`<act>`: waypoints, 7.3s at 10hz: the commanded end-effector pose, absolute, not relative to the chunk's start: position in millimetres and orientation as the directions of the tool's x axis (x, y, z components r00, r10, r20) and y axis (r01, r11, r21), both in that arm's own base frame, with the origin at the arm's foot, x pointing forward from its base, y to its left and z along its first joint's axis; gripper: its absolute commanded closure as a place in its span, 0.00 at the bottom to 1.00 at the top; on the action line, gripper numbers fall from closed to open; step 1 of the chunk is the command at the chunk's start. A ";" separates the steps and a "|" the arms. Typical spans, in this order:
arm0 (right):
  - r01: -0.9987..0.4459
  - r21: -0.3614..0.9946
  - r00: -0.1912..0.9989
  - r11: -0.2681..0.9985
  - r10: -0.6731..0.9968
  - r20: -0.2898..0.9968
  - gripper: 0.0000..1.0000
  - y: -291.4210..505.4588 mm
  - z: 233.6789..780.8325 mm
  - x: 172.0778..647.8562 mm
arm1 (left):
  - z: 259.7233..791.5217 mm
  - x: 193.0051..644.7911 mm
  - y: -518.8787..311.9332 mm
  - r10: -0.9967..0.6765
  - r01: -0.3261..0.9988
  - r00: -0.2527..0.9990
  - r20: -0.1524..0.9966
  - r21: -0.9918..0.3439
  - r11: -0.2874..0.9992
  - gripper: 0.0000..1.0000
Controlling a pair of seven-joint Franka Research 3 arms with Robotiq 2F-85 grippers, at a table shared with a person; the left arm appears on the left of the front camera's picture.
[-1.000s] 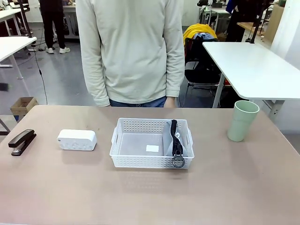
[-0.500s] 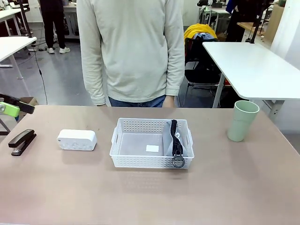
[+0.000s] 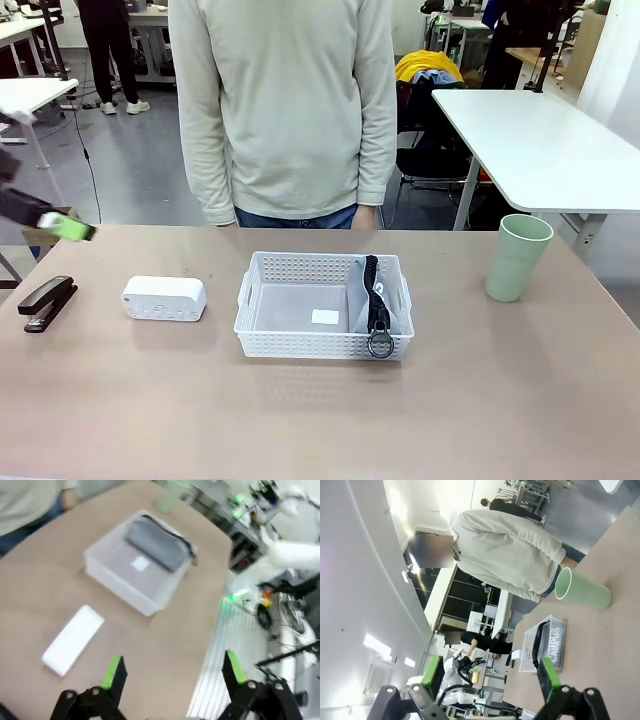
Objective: Efficiently arrange items inside the basket to fit them all.
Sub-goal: Pick up the Digital clock and place it inside the Organizing basket.
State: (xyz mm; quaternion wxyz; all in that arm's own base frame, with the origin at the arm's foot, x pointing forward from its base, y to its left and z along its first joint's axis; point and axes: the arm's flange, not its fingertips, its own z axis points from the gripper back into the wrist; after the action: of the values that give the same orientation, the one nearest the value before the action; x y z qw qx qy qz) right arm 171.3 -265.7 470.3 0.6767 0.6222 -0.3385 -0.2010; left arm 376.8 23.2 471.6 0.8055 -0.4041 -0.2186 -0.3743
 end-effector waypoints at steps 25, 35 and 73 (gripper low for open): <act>-0.185 0.972 0.677 0.148 -0.698 0.235 0.00 -266.5 472.1 174.6 | 394.7 443.1 -81.3 -0.994 0.986 -0.010 0.108 0.167 0.008 0.00; -0.185 0.972 0.677 0.148 -0.698 0.235 0.00 -266.5 472.1 174.6 | 357.4 474.1 -103.6 -0.997 0.997 -0.051 0.050 0.060 -0.048 0.00; -0.185 0.972 0.677 0.148 -0.698 0.235 0.00 -266.5 472.1 174.6 | 527.6 345.7 -92.7 -0.855 0.901 0.426 0.295 -0.051 0.431 0.47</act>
State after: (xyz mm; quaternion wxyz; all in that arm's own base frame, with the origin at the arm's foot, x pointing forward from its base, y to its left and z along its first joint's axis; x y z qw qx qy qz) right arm 172.1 -265.7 469.1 0.6767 0.6227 -0.3379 -0.2003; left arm 362.4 -66.3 525.5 0.8203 -0.0795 -0.0952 -0.5583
